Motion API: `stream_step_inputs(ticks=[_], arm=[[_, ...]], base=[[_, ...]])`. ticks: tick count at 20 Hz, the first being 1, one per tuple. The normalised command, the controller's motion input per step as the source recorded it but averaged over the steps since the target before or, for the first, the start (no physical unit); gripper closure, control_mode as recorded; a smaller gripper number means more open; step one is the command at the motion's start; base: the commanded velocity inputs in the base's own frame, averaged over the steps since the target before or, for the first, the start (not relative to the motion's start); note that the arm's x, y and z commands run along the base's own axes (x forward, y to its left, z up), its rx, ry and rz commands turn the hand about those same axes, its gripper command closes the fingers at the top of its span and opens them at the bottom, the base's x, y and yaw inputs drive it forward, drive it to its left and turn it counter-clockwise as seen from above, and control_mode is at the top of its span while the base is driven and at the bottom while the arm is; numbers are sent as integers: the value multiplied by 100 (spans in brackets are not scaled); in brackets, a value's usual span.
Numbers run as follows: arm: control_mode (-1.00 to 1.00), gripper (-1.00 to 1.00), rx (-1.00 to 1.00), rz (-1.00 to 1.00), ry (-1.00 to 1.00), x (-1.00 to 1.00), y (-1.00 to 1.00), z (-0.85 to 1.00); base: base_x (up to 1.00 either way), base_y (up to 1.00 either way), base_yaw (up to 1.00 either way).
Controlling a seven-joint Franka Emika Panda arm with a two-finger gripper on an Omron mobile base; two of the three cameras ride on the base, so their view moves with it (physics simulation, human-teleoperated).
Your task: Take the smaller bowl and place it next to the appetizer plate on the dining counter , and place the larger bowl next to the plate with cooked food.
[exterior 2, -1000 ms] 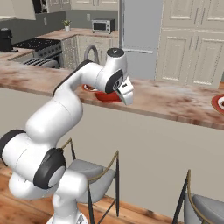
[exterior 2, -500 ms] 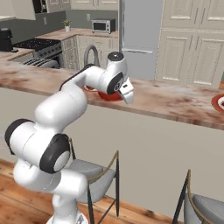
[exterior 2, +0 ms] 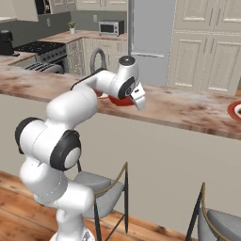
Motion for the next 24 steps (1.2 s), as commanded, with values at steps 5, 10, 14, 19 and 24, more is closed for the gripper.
stream_step_inputs(ticks=[5, 10, 14, 19, 24], arm=[[-100, 100, 0, -1, 0, 39, -5, -17], [-100, 100, 0, 0, 0, 42, 0, -30], [-100, -100, 0, 0, 0, 13, 0, -17], [-100, -100, 0, 0, -2, -24, -2, 56], [-100, -100, 0, 0, 0, -43, -1, 43]], base=[[0, 0, 0], [0, 0, 0], [0, 0, 0], [0, 0, 0], [0, 0, 0]])
